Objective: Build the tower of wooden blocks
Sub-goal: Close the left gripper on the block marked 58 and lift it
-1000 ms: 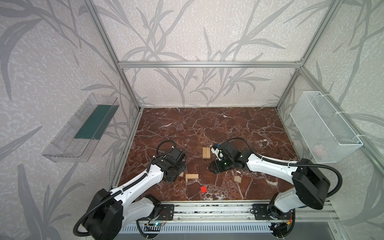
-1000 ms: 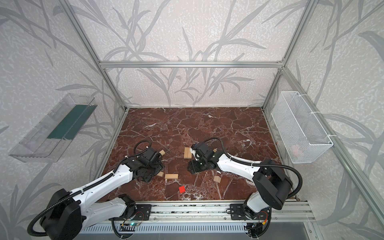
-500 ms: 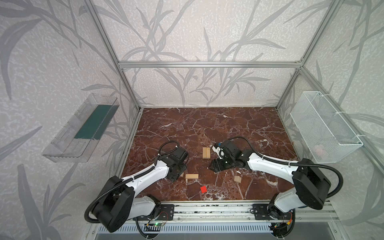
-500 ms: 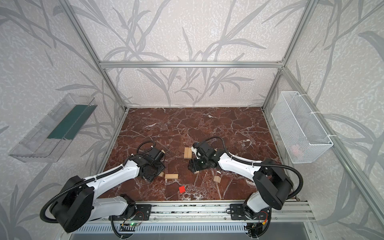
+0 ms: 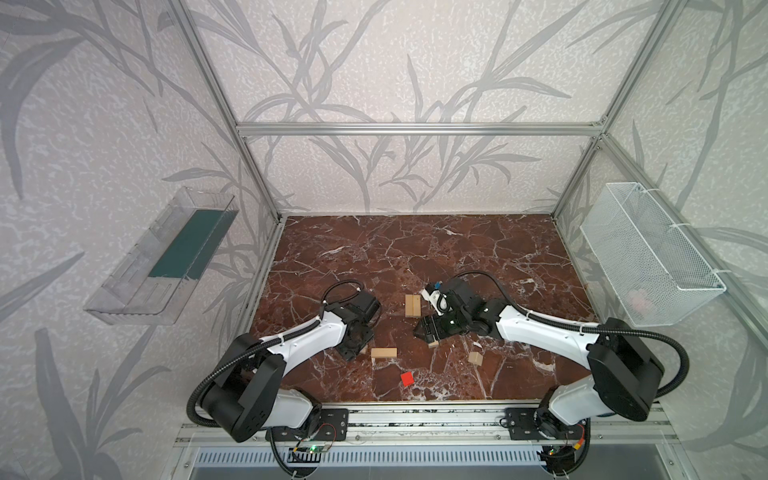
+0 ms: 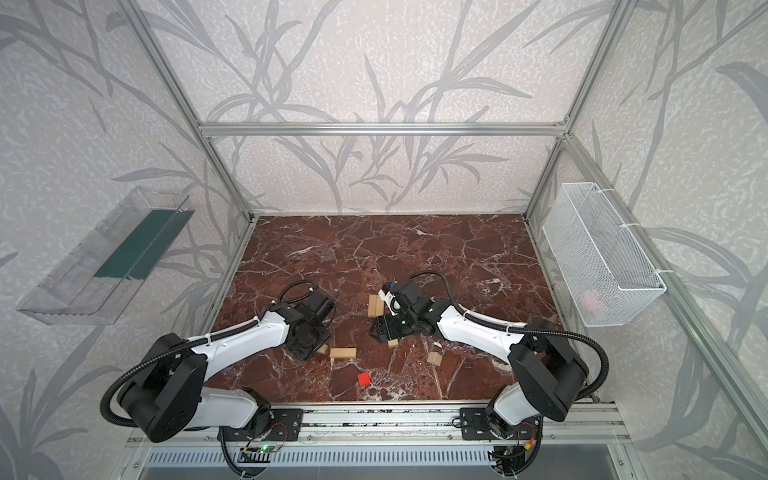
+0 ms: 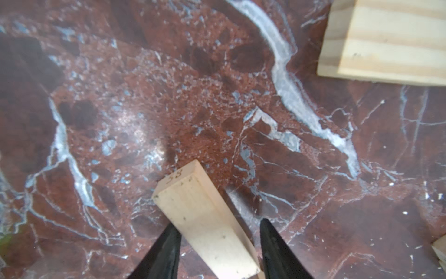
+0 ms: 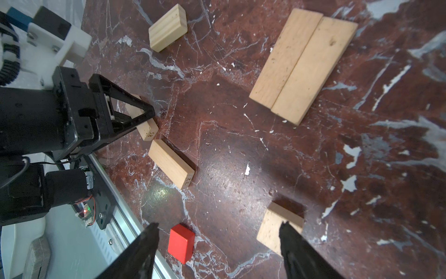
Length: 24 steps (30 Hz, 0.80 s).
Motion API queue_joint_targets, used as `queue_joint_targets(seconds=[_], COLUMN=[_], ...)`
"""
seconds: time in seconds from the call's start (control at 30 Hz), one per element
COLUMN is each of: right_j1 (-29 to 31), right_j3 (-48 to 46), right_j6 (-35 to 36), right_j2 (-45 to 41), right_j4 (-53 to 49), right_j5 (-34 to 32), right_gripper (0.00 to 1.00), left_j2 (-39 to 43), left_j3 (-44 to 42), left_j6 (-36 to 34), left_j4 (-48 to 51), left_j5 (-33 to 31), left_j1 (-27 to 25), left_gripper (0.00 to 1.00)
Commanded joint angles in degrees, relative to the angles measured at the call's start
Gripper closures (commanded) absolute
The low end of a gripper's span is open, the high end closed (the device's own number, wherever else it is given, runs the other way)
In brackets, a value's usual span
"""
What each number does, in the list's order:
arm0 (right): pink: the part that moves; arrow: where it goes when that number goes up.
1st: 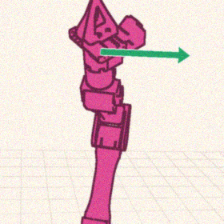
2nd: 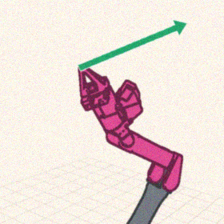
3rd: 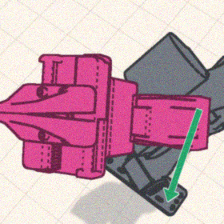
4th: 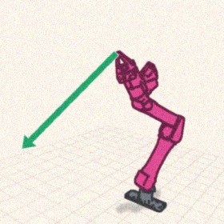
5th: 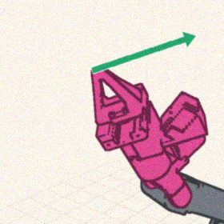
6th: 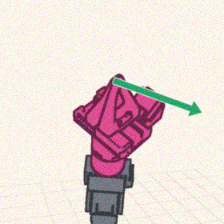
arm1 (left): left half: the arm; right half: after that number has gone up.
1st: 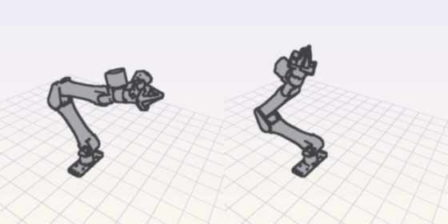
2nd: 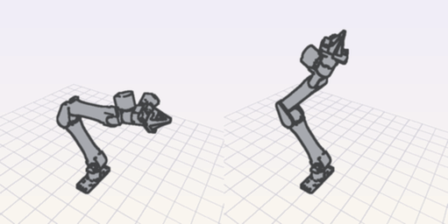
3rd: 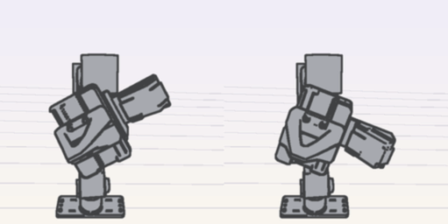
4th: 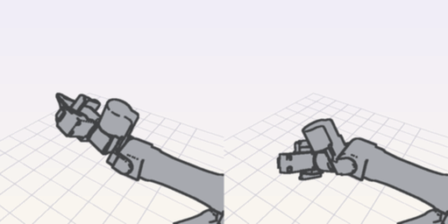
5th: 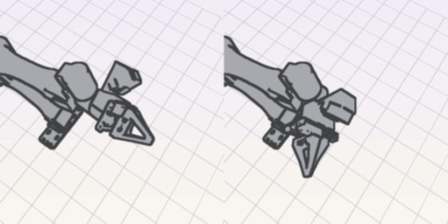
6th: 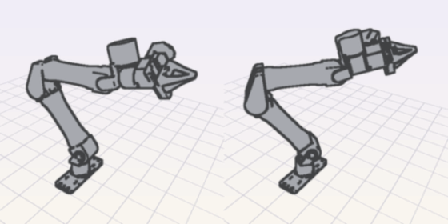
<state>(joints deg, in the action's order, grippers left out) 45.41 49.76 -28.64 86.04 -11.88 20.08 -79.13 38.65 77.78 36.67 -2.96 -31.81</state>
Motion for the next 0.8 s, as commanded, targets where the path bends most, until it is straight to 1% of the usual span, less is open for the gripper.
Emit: queue_joint_targets(seconds=[0.0, 0.27, 0.53, 0.77], right_j1=[-0.3, -0.4, -0.4, -1.5], right_j3=[1.2, 1.3, 1.1, 0.4], right_j6=[0.7, 0.0, -0.7, -2.3], right_j2=[-0.4, 0.9, 1.0, 0.9], right_j4=[0.9, 2.0, 2.7, 4.4], right_j5=[0.9, 2.2, 2.7, 4.3], right_gripper=[0.22, 0.22, 0.22, 0.22], left_j2=[-0.1, -0.1, -0.5, 0.8], left_j3=[1.2, 1.6, 2.4, 3.3], left_j6=[-0.1, -1.4, -4.2, -7.2], left_j4=[1.6, 1.3, 0.1, 0.0], left_j5=[-1.2, -0.9, 0.6, 0.4], left_j1=[0.3, 0.3, 0.2, 0.2], left_gripper=[0.51, 0.58, 0.67, 0.78])
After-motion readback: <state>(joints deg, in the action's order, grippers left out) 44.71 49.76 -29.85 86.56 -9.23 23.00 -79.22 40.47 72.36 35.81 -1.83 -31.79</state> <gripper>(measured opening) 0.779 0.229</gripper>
